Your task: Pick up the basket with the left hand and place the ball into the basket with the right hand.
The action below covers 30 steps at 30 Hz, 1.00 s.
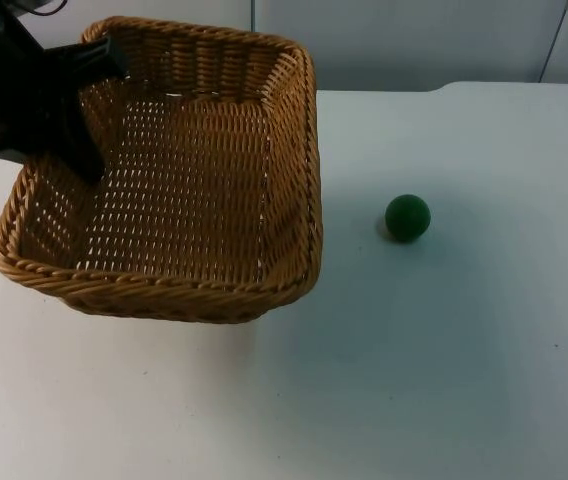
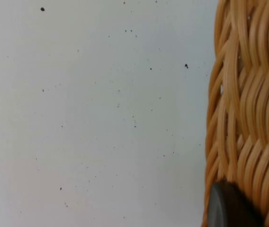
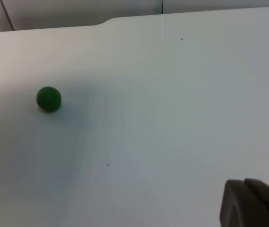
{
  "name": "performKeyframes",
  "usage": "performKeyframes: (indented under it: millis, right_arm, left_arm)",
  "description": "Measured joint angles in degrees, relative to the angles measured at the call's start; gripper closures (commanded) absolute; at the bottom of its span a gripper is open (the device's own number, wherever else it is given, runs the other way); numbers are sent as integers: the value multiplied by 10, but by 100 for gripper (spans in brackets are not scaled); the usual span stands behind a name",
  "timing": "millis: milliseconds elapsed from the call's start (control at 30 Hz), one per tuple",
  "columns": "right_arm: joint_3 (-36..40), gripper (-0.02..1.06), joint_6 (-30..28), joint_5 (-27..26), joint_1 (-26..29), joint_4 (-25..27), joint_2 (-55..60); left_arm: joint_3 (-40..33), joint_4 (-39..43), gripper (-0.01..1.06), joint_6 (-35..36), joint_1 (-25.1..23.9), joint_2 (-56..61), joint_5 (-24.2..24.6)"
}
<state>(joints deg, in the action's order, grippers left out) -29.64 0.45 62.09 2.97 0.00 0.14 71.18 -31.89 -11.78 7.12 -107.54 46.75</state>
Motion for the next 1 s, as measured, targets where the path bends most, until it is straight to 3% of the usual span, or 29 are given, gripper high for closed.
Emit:
performKeyframes:
  millis: [1000]
  right_arm:
    - [0,105,0,0,0,0,0]
  left_arm:
    - [0,0,105,0,0,0,0]
